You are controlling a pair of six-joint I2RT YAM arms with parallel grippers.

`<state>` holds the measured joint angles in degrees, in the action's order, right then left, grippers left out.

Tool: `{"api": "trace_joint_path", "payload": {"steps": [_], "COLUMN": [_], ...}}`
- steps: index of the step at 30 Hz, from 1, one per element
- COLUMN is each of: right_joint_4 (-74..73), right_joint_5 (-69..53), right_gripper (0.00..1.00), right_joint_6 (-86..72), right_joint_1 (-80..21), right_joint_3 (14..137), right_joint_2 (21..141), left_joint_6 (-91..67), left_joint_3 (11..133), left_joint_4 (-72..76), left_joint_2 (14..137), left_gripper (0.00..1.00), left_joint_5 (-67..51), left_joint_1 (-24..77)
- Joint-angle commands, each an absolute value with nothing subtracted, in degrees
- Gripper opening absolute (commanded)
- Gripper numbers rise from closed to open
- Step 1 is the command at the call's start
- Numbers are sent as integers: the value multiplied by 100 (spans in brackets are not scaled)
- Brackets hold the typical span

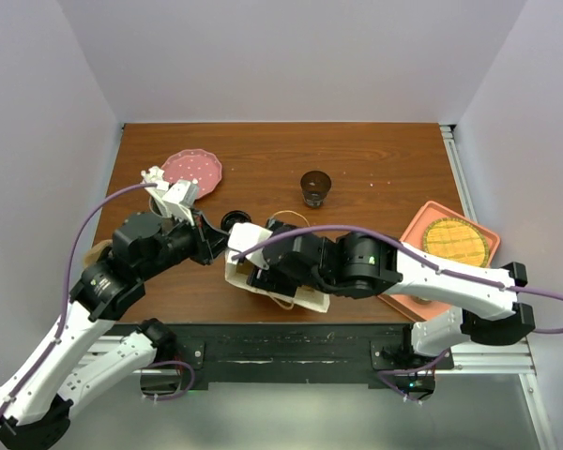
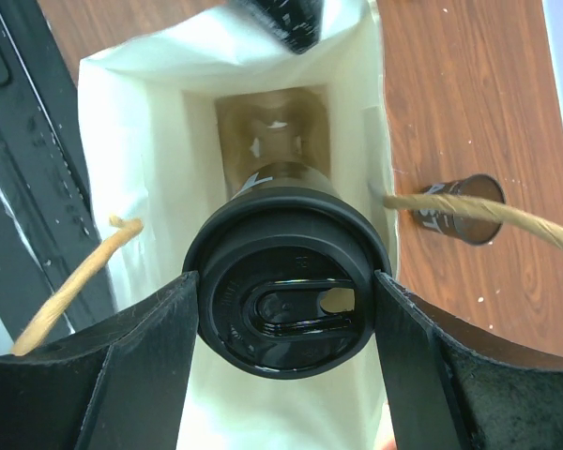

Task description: Pack the takeout coffee

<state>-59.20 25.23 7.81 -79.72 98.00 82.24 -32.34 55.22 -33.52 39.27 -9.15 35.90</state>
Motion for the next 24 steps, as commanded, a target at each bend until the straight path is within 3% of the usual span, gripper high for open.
{"api": "trace_joint_path", "payload": {"steps": [1, 9, 24], "right_joint_4": [-5354, -4712, -4086], "right_joint_5": [2900, 2953, 2628], "right_gripper": [37, 37, 35], "right_joint_6": [1037, 1573, 2495], "right_joint_1": [-8095, -8095, -8086], "right_joint_3": [9598, 8447, 7365], "right_joint_2": [8165, 7911, 7224], "left_joint_6": [-3076, -3032, -3059], "left_joint_3": [5335, 5159, 4931], "left_joint_4": [-2760, -2865, -2821], "left_joint_2": [3665, 3718, 3621], "left_gripper": [0, 0, 0], "left_joint_5": [-1300, -1274, -1310], "left_joint_1": [3568, 3568, 3568]}}
